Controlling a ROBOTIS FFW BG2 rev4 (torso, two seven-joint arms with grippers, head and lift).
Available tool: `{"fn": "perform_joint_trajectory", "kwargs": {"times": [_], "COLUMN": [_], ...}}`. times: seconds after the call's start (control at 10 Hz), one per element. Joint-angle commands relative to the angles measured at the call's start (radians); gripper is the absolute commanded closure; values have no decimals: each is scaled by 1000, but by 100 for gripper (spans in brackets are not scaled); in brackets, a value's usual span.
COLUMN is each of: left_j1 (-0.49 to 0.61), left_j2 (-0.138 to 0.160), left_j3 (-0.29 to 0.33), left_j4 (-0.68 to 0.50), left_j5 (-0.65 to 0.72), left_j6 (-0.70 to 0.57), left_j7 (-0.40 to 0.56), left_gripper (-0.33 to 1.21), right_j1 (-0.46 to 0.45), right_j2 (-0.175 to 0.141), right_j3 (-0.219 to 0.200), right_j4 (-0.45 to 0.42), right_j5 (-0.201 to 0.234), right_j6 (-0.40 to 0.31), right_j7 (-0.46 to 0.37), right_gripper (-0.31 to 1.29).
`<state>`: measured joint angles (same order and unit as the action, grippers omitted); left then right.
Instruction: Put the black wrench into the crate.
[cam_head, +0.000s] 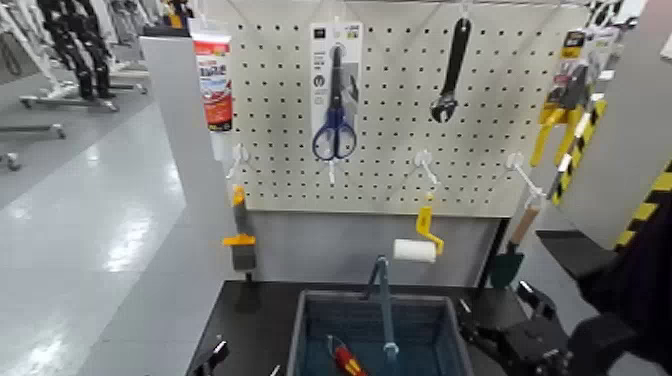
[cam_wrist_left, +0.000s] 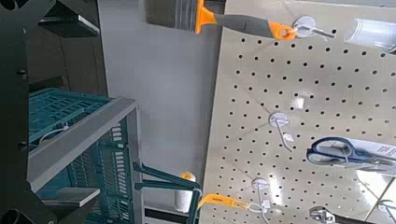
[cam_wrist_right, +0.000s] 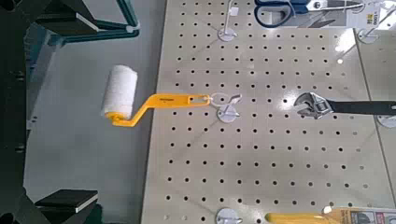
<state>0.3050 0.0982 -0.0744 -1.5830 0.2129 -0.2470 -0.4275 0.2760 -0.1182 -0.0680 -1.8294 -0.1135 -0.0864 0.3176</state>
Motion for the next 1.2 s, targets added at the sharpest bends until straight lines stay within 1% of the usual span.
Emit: {"fn": "perform_joint_trajectory", "kwargs": {"times": [0.1,0.2,0.3,0.4,0.5,0.8,0.9,1.2], "left_j1": [-7,-11,-15,-17,-20,-26,-29,-37], "left_j2": [0,0,2,3,5,6,12,23], "left_j3": [-5,-7,-8,-10,-13,-16,-21,-31], "left_j4": [5,8,9,11,12,15,15,20], "left_j5": [0,2,3,6,6,11,13,25], "left_j6": [2,2,2,2,2,2,2,2], "left_j7": [-2,-4,-5,-5,-5,-7,-7,-7], "left_gripper": [10,10,10,10,10,10,10,10], "right_j1": [-101,-149,-198,-239,-279,-414,-465,-586], "right_j2": [-21,-32,-54,-78,-92,-127,-144,-176], "right_j3": [-7,-1,14,28,31,48,66,111], "right_j4": [-5,-5,-4,-7,-10,4,18,68], "right_j5": [-2,-5,-11,-25,-37,-80,-101,-146], "right_j6": [56,74,103,145,183,244,266,294], "right_j7": [23,29,37,43,63,97,104,153], "right_gripper": [7,7,7,7,8,8,8,8]}}
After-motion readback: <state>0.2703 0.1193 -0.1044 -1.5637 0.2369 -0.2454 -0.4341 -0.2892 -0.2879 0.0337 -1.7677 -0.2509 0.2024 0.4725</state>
